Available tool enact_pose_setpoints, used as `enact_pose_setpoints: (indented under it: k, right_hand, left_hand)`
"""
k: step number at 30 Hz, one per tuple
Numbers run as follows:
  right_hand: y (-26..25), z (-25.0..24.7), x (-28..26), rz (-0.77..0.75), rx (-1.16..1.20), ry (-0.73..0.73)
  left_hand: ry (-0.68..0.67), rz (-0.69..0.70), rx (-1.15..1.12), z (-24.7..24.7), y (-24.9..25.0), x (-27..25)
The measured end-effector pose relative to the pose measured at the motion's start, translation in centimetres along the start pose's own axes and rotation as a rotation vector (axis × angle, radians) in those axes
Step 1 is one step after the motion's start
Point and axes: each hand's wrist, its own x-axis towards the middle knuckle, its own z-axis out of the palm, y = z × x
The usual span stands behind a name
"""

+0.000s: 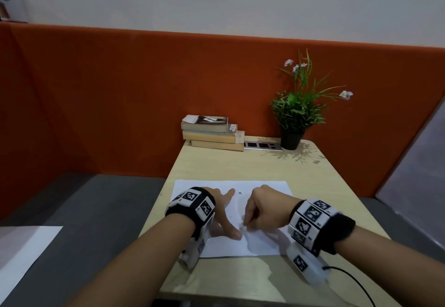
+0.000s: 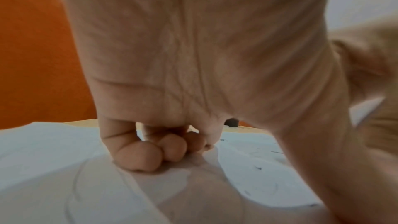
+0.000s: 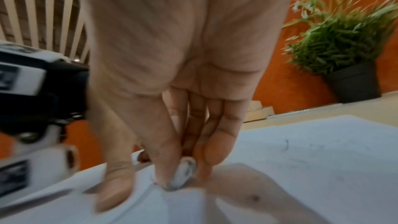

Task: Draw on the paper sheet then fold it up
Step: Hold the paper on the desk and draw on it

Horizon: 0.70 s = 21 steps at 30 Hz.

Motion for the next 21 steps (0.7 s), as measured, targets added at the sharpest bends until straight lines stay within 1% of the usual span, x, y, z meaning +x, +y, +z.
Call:
enact_pose_setpoints:
  k: [4,6,9,13,15,16,19,21]
  right_hand:
    - [0.9,-1.0,2.0,0.094,-0.013,0.169]
    - [1.2,-0.8,2.3,0.117,0.0,0.204]
    - [1.1,0.0,1.0,0.108,0.025,0.164]
    - [0.8,0.7,-1.4,0.028,0.06,0.007]
    - [0.9,0.4,-1.4,0.007,0.053,-0.026]
    - [1.0,0.1,-1.0,0.015,0.041,-0.012]
    - [1.3,-0.7,1.0,0.081,0.028,0.117]
    - [1.3,-0.9,2.3,0.111,0.036,0.172]
  left_hand:
    - [0.013,0.01,-0.014,0.0,-0.1,-0.2]
    - [0.015,0.012,-0.017,0.1,-0.1,-0.3]
    - [0.009,0.015,-0.017,0.1,-0.1,-0.3]
    - [0.046,0.032,0.0,0.4,-0.2,-0.3]
    - [0.051,0.026,0.013,0.4,-0.2,-0.3]
    - [0.046,0.021,0.013,0.4,-0.1,-0.2]
    - [0.031,0.001,-0.001,0.3,0.0,-0.1]
    - [0.023,-0.007,-0.01,0.2,0.0,0.0]
